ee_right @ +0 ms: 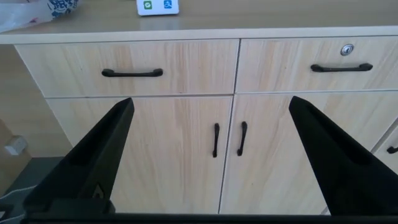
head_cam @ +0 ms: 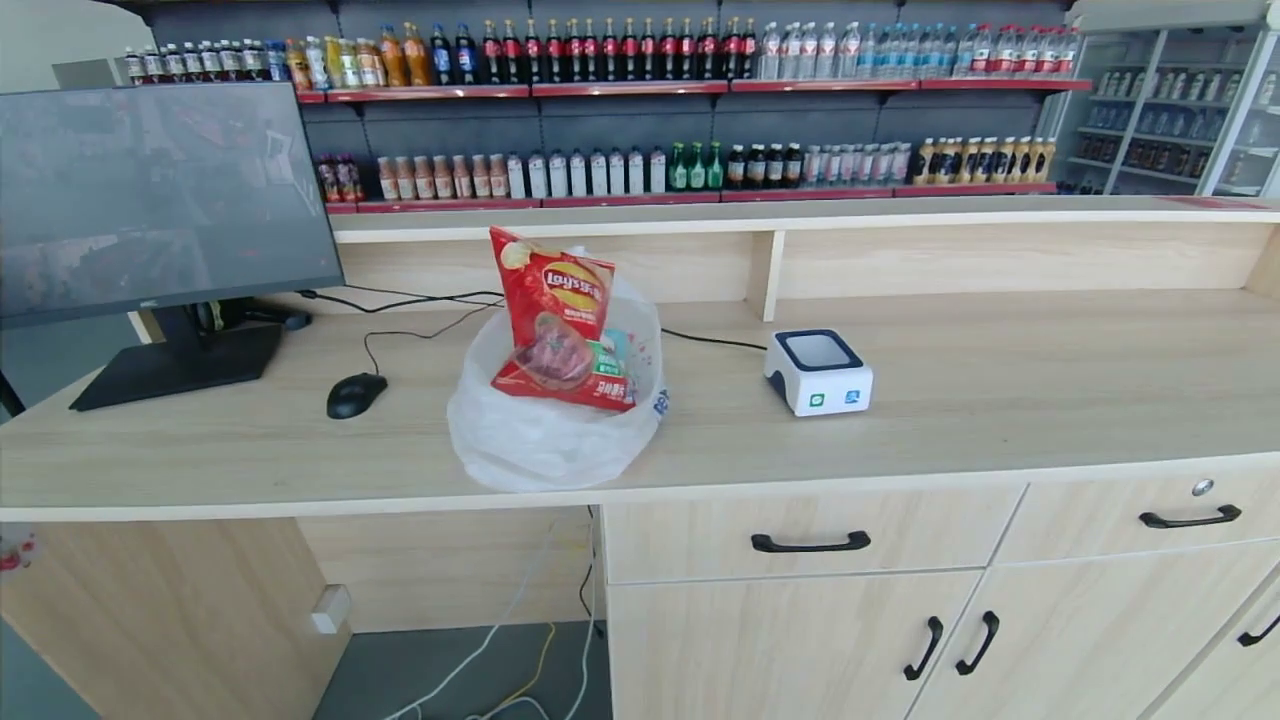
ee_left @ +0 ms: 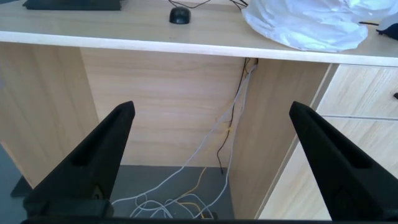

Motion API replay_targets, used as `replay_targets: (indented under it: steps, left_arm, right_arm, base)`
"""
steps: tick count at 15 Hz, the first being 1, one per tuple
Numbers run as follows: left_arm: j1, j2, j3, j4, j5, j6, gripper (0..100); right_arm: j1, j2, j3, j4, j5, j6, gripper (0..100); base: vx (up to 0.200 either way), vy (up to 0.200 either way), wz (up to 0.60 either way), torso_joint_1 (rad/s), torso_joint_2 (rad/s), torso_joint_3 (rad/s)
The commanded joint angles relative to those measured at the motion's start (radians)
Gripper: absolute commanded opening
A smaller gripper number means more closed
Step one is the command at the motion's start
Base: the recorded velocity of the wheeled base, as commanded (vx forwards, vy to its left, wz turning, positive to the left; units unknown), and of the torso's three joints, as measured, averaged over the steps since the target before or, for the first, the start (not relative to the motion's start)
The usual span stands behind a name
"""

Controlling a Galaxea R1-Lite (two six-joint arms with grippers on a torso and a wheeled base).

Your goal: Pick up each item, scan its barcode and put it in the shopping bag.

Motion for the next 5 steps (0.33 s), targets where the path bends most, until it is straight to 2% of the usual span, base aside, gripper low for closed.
replay_targets:
  steps: [1,5]
  left_arm:
    - [0.001,0.000,0.000,0.001,0.000,0.000,100]
    - [0.001,0.000,0.000,0.001,0.000,0.000,100]
  right_arm:
    - [0.000,0.000,0.000,0.001,0.001,0.002,100]
    - [0.000,0.000,0.000,0.001,0.001,0.002,100]
  base:
    - [0.000,0.000,0.00,0.000,0.00,0.000]
    - [0.000,0.000,0.00,0.000,0.00,0.000]
